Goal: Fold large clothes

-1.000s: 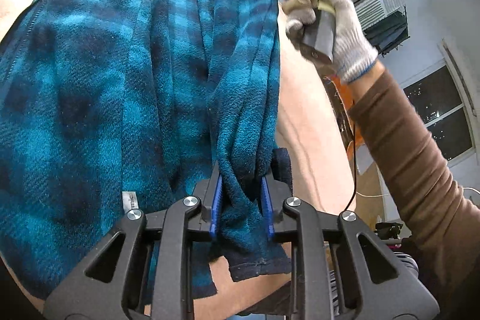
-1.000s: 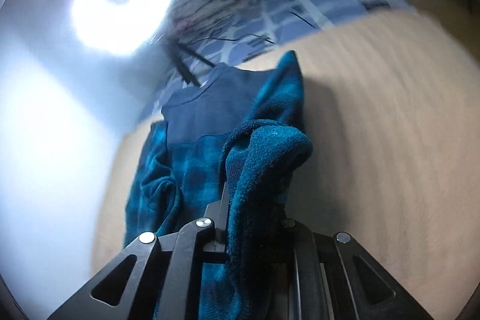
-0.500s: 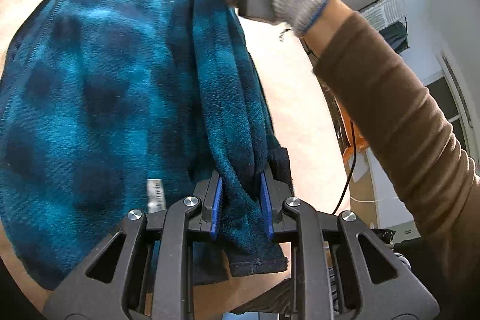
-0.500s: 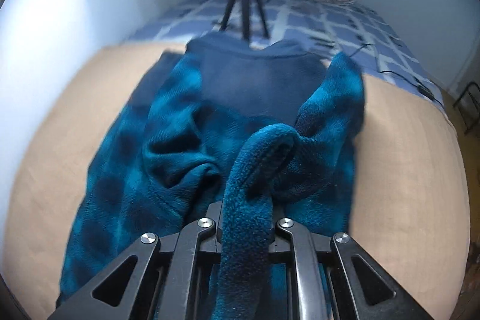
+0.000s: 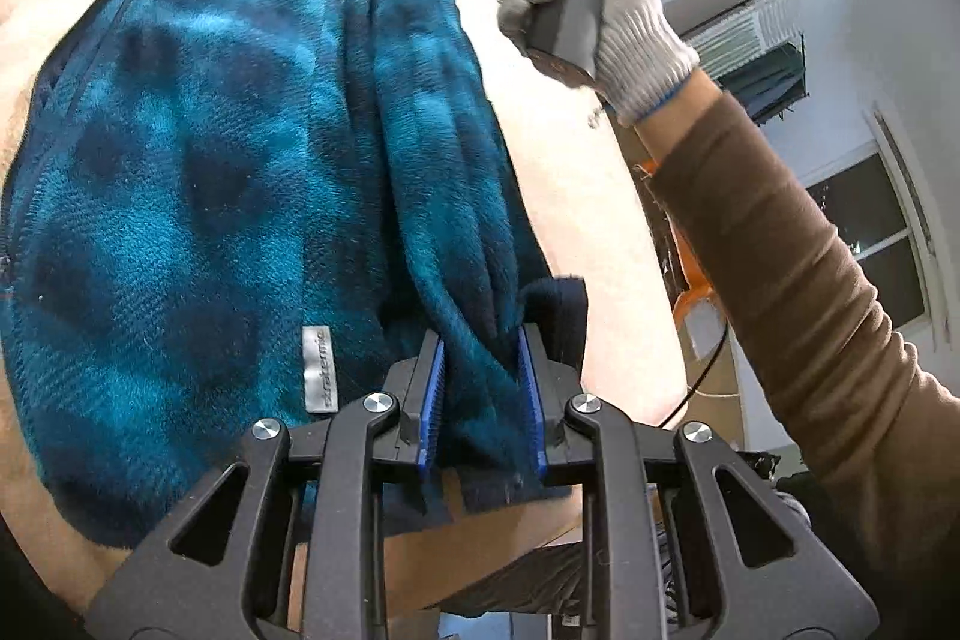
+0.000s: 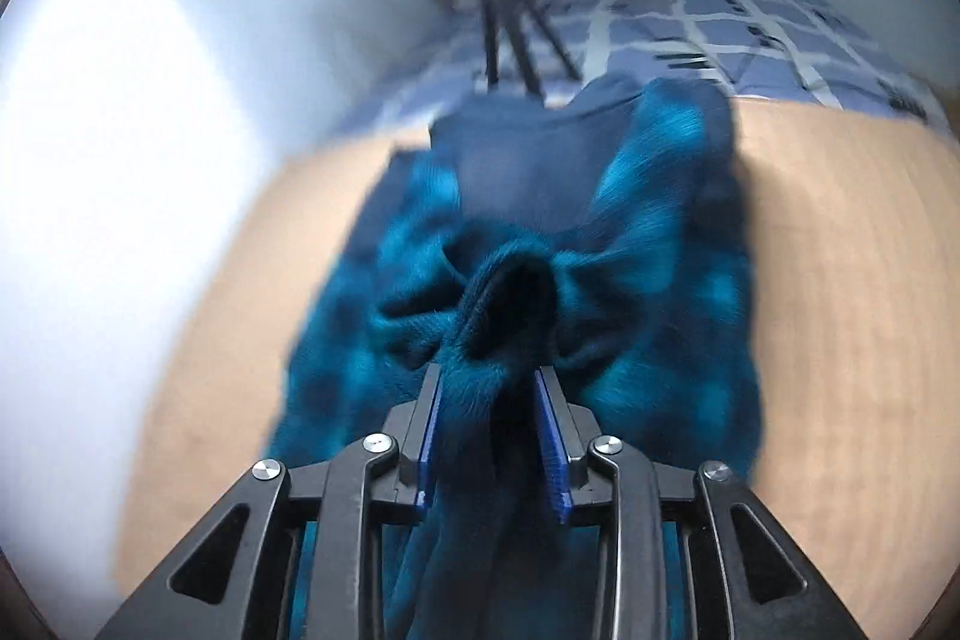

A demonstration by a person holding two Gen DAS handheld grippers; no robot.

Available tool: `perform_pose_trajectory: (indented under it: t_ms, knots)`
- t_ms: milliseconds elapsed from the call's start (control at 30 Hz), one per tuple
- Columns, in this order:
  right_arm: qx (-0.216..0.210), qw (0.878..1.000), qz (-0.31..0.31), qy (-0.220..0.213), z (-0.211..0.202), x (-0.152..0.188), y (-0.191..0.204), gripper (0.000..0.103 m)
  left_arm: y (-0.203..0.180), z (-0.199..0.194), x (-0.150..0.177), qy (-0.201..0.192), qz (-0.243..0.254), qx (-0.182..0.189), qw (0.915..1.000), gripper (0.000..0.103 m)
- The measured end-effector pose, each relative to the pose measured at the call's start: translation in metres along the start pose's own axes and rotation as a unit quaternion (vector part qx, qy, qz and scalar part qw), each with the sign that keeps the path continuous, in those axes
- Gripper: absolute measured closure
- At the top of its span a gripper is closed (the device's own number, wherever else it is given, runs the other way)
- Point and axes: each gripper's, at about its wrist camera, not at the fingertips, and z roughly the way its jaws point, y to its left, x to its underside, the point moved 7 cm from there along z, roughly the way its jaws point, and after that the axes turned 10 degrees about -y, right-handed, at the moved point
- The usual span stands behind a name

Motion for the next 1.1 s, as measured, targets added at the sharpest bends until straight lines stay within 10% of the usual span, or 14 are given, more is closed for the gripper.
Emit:
perform_pose_trajectory:
  t_ms: [367,800,1100]
  knots:
    - [0.03,0.994,0.088,-0.062,0.001,-0.055,-0.071,0.075,-0.004,-0.009,0.005,-0.006,0.02,-0.003,0.9998,0.082]
    - [0.132,0.987,-0.09,0.023,0.134,-0.043,-0.035,0.074,0.001,-0.019,0.007,-0.003,0.008,0.013,0.9999,0.082]
    - [0.054,0.995,-0.086,-0.016,0.008,-0.028,0.005,0.075,-0.013,-0.061,0.002,-0.039,0.057,-0.001,0.9976,0.071]
